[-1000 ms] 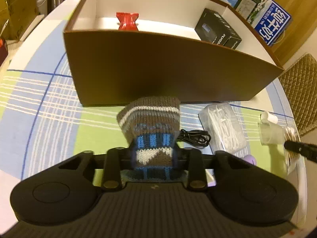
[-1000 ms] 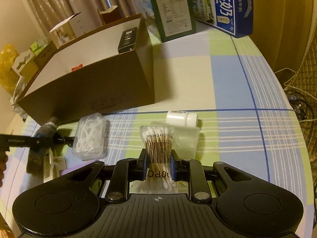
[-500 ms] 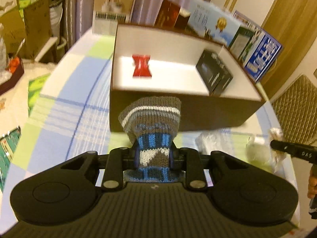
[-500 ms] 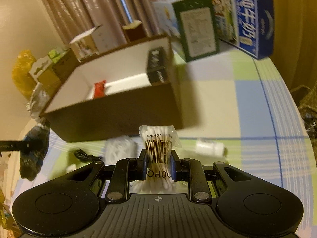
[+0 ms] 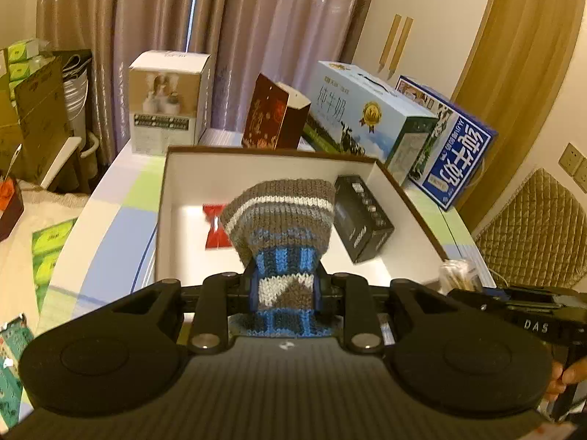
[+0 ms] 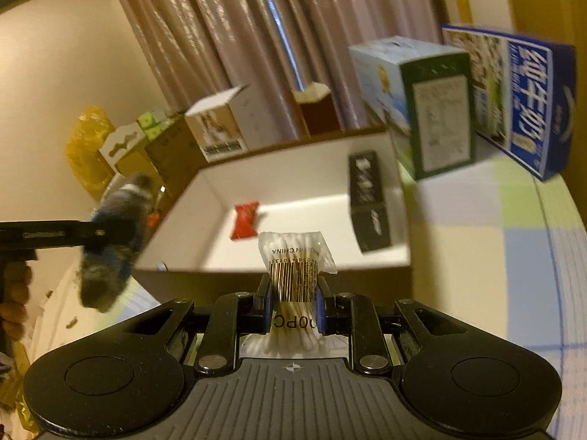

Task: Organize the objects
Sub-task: 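Carry the sock pouch and swab bag into the brown box and release them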

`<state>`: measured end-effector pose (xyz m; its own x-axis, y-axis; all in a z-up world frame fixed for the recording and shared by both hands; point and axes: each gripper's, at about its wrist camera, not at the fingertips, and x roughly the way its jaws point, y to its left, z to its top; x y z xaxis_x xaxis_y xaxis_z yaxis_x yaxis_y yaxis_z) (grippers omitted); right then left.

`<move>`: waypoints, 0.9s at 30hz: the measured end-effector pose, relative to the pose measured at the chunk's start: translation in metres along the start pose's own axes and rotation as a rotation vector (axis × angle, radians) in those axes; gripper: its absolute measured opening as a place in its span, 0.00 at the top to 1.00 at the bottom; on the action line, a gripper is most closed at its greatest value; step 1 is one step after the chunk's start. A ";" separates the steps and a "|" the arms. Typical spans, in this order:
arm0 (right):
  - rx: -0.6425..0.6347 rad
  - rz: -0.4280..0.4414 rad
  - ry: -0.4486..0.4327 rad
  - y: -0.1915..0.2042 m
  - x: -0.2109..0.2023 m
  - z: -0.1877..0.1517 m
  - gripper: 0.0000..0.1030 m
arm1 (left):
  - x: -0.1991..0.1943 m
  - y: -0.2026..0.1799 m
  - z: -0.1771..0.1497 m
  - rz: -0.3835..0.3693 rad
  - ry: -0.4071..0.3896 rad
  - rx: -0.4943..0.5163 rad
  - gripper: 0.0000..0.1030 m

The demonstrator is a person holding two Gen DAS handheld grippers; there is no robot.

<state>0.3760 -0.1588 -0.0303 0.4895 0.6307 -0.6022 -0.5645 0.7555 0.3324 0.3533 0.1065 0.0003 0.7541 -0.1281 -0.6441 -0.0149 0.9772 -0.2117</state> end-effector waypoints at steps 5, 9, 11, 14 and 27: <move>-0.026 0.027 -0.026 0.013 0.022 0.024 0.81 | 0.025 -0.007 0.020 0.018 -0.003 0.026 0.79; -0.038 0.033 -0.030 0.020 0.043 0.039 0.81 | 0.045 -0.011 0.029 0.030 0.010 0.032 0.79; -0.033 0.030 -0.027 0.020 0.054 0.044 0.81 | 0.056 -0.011 0.031 0.027 0.020 0.024 0.78; -0.016 0.017 -0.019 0.016 0.070 0.050 0.81 | 0.073 -0.010 0.034 0.026 0.042 -0.002 0.78; 0.081 -0.034 0.058 -0.013 0.119 0.056 0.81 | 0.142 -0.006 0.019 0.029 0.167 -0.093 0.73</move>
<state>0.4783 -0.0836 -0.0658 0.4672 0.5950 -0.6540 -0.4917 0.7896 0.3671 0.4725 0.0855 -0.0760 0.6329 -0.1335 -0.7627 -0.1019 0.9621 -0.2530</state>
